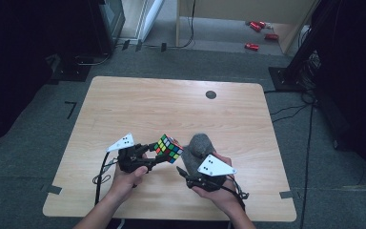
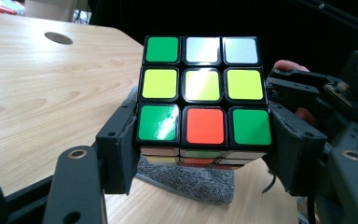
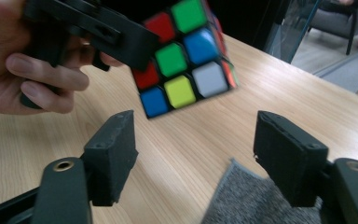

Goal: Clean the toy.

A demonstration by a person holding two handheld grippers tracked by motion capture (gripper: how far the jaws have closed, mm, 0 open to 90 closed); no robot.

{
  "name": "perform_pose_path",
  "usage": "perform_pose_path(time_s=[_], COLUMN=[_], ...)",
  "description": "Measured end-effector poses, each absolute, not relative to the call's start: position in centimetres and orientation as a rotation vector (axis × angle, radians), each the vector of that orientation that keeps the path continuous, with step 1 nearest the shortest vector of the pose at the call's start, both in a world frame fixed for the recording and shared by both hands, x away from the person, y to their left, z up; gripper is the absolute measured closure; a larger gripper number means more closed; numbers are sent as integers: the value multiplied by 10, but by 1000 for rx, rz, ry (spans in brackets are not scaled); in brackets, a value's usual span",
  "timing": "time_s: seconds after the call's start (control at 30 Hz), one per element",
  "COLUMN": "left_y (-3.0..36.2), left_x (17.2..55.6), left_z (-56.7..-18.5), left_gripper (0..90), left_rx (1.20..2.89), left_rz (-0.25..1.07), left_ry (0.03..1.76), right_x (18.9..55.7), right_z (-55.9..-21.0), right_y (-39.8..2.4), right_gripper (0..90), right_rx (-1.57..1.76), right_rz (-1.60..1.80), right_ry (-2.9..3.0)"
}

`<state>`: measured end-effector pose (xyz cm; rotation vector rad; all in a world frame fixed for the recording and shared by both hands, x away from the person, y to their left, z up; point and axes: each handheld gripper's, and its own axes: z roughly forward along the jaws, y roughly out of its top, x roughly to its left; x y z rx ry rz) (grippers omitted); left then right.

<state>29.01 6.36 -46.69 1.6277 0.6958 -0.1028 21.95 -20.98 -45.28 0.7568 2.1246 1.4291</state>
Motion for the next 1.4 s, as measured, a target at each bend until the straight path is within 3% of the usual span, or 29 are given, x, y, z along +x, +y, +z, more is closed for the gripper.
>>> perform_pose_path(time_s=[0.23,1.0,1.4], left_y=[55,43,44], left_x=[287,282,282], left_z=[-466,-462,-460], left_gripper=[350,349,326], left_rx=[1645,1683,1668], left_rz=[-152,-239,-189], left_ry=[692,670,640], right_x=[211,204,204], right_z=[-453,-468,-463], right_y=[-196,-177,-180], right_gripper=[219,310,343], right_rx=[709,580,615], right_rz=[1374,1110,1106], right_ry=[2060,1974,1978])
